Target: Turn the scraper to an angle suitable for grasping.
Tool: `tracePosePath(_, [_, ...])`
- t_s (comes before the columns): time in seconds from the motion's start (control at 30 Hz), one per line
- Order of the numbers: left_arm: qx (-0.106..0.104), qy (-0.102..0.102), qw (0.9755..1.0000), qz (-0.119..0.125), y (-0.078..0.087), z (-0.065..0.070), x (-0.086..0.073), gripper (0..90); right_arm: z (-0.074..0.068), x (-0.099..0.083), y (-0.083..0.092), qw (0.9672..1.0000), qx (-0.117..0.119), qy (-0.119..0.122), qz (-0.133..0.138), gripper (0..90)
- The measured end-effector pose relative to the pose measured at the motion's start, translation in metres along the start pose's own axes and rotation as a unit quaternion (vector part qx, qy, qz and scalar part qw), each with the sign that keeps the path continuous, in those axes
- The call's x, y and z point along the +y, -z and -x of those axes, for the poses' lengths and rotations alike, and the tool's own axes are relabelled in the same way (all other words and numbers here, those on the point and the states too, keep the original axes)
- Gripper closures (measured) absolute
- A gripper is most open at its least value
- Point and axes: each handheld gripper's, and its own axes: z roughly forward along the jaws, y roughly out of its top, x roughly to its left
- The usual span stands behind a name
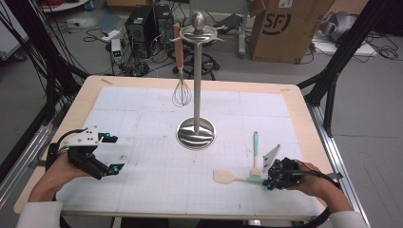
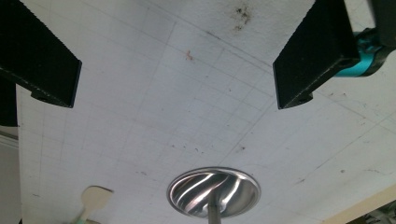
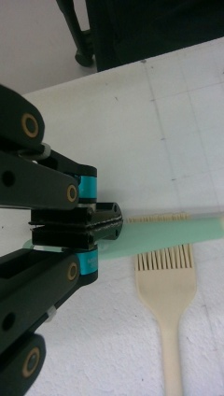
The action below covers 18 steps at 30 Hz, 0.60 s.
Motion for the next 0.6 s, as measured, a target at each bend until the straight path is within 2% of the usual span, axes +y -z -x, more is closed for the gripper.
tracePosePath(0.17, [0.000,0.001,1.0000,-0.001,0.000,0.000,-0.001,1.7,0.000,0.000,0.006,0.9999,0.004,-0.005,0.009,89.3])
tracePosePath(0.3, [0.000,0.000,1.0000,-0.001,-0.001,0.000,0.000,1.7,0.000,0.001,0.015,0.9995,0.003,-0.003,0.030,88.5])
tracePosePath(0.43, [0.000,0.000,1.0000,-0.001,-0.001,0.000,0.000,1.7,-0.002,0.003,0.024,0.9992,0.003,0.004,0.040,74.7])
tracePosePath(0.47, [0.000,0.000,1.0000,-0.001,-0.001,0.000,0.000,1.7,-0.002,0.003,0.026,0.9991,0.004,0.002,0.042,69.4])
tracePosePath(0.53, [-0.001,-0.001,1.0000,0.000,0.000,0.000,0.000,1.7,-0.002,0.004,0.030,0.9990,0.005,0.011,0.042,50.8])
tracePosePath(0.6, [-0.001,-0.002,1.0000,0.000,0.000,0.000,0.000,1.7,-0.002,0.005,0.033,0.9988,0.006,0.016,0.046,22.8])
